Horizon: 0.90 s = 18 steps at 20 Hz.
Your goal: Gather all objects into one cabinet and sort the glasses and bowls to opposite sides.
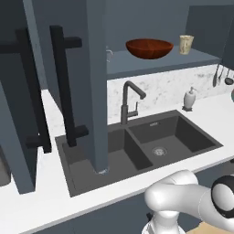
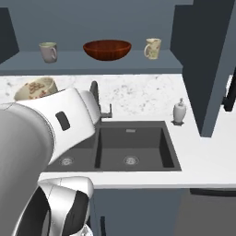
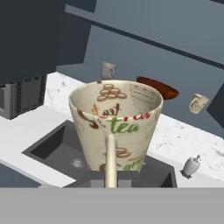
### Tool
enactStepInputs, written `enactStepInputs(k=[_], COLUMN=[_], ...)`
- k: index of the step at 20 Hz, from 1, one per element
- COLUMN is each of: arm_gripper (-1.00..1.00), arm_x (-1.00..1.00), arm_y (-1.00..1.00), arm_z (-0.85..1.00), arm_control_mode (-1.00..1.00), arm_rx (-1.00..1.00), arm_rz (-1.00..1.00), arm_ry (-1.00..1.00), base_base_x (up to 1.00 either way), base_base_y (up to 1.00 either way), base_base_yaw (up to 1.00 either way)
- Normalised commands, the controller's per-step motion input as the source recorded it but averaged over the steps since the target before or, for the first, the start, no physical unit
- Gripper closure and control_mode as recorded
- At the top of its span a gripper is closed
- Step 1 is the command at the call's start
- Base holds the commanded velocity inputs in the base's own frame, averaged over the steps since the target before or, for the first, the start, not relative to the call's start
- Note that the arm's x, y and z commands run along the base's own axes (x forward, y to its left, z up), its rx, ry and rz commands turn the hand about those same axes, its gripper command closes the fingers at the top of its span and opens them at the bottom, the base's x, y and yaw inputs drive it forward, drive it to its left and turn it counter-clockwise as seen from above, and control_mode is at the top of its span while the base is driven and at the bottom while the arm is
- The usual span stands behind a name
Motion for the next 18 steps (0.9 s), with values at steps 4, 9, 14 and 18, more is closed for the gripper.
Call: enactStepInputs(k=[4, 9, 14, 18], arm_gripper=[1.0, 1.0, 1.0, 1.0], arm_x=[0.0, 0.0, 0.0, 0.0], arm_y=[0.0, 0.0, 0.0, 0.0], arm_z=[0.0, 0.0, 0.0, 0.0], arm_control_mode=[1.0, 1.0, 1.0, 1.0], arm_rx=[0.0, 0.0, 0.0, 0.0], arm_rz=[0.0, 0.0, 0.0, 0.0], arm_ry=[0.0, 0.0, 0.0, 0.0], base_base_x=[0.84, 0.59, 0.0, 0.82], base_base_y=[1.0, 0.88, 0.56, 0.14], base_base_yaw=[-0.14, 0.32, 0.63, 0.41])
